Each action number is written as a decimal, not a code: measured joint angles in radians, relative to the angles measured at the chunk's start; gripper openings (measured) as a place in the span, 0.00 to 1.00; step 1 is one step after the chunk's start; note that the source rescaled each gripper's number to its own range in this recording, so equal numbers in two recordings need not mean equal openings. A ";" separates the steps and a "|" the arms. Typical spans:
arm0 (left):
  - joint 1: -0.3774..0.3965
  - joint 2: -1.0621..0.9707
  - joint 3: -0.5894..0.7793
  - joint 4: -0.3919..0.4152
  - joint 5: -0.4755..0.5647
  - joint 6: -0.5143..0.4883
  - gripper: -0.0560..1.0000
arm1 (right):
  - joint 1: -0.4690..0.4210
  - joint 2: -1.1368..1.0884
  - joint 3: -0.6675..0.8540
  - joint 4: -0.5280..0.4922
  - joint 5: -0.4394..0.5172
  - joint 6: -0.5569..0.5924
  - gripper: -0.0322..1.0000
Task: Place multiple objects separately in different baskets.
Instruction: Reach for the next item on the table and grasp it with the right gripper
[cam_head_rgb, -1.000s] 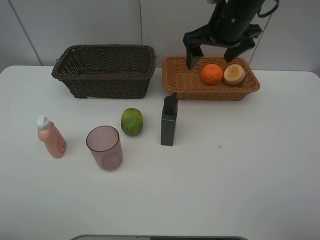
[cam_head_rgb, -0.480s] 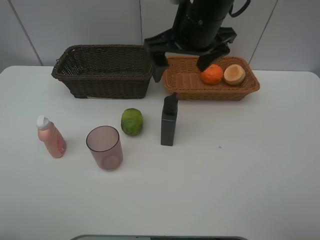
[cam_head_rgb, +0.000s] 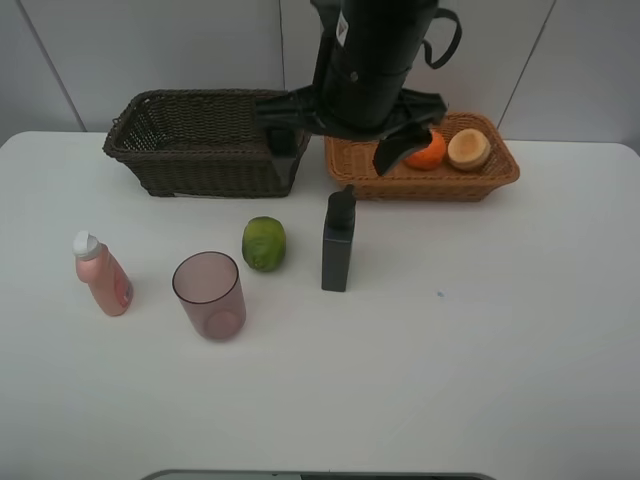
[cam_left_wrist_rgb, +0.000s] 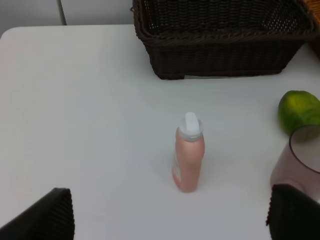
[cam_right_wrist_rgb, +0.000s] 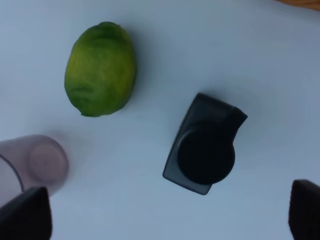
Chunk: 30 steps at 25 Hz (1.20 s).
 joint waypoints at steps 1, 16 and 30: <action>0.000 0.000 0.000 0.000 0.000 0.000 0.99 | 0.000 0.009 0.000 -0.006 -0.001 0.017 1.00; 0.000 0.000 0.000 0.000 0.000 0.000 0.99 | -0.079 0.118 0.000 -0.051 -0.021 0.149 1.00; 0.000 0.000 0.000 0.000 0.000 0.000 0.99 | -0.080 0.202 0.000 0.000 -0.073 0.149 1.00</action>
